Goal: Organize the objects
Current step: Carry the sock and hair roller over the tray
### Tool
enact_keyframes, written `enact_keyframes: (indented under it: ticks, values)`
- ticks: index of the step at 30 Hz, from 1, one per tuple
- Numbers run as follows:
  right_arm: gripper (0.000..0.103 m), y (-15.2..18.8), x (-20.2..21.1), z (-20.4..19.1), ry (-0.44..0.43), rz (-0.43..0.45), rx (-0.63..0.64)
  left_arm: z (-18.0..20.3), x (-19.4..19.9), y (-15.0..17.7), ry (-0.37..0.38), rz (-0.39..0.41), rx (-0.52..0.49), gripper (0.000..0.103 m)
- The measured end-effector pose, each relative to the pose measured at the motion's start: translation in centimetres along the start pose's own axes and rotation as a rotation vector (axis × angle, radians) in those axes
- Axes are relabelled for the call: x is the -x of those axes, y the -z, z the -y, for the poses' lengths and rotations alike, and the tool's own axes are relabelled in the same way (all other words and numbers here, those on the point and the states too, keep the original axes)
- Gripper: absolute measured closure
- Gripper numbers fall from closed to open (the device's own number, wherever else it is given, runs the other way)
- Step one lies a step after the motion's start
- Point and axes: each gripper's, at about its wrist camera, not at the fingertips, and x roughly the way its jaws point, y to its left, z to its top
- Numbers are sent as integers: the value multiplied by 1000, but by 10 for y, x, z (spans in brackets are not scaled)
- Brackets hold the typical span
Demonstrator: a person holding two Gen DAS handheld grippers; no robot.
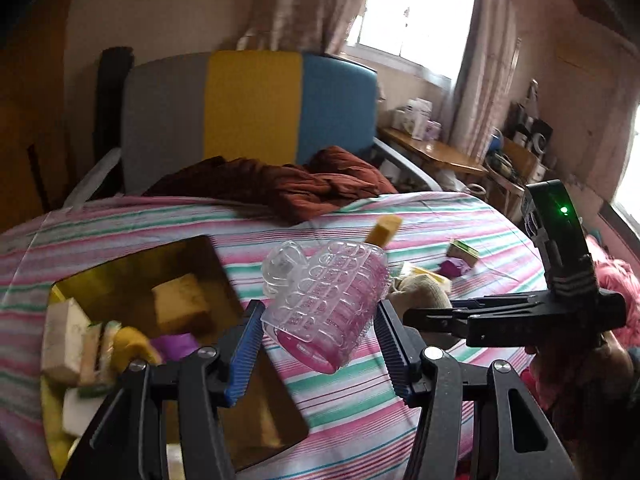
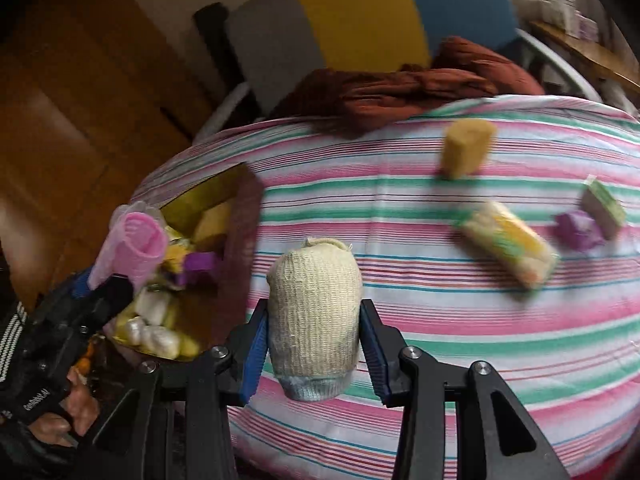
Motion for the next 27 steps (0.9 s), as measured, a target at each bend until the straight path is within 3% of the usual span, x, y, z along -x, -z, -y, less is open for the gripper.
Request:
enact_keyframes:
  ticks: [5,14,20,27]
  values:
    - [60,3,-21,-43,-66,-25,64,-45,21,14,-61,15,84,47]
    - [60,18,-60,-107,-147,-91,164,-140,61,50,-236,27,230,47]
    - [60,16,-76,-132,-108,-87,208,-176,60,58,-275,12,301,47]
    - [60,3,-87,-144,-15,-74,255,-187,33,32,-279,1,285,46]
